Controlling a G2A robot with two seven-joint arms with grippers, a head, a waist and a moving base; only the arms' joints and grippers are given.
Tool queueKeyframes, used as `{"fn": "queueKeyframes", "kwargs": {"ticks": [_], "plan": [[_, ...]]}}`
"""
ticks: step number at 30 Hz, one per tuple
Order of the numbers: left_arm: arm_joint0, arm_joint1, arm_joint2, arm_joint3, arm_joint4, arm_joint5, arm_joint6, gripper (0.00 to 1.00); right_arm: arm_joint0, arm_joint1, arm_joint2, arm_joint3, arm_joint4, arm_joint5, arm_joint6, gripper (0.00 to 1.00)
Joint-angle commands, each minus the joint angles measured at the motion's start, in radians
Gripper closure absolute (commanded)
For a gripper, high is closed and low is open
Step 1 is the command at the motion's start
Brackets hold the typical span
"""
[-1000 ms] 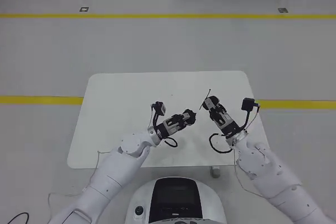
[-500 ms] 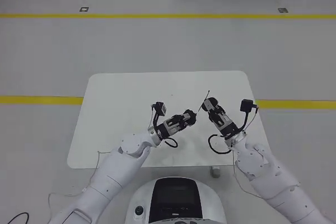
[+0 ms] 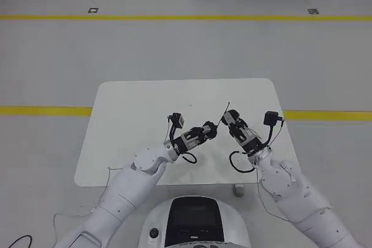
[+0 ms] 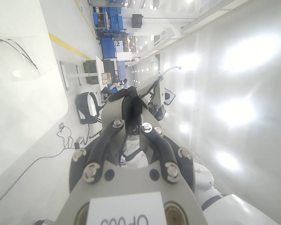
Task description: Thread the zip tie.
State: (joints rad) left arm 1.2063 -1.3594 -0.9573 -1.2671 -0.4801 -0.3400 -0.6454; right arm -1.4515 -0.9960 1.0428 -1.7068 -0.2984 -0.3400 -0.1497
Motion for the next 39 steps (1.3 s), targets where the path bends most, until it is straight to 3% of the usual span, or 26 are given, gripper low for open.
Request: {"fn": "queueKeyframes", "kwargs": {"ticks": [1, 39], "plan": [[0.000, 0.000, 0.000, 0.000, 0.000, 0.000, 0.000, 1.00, -0.004, -0.001, 0.005, -0.003, -0.002, 0.000, 0.004, 1.00], [0.000, 0.000, 0.000, 0.000, 0.000, 0.000, 0.000, 1.00, -0.015, -0.045, 0.042, 0.027, -0.023, 0.000, 0.057, 1.00]]}}
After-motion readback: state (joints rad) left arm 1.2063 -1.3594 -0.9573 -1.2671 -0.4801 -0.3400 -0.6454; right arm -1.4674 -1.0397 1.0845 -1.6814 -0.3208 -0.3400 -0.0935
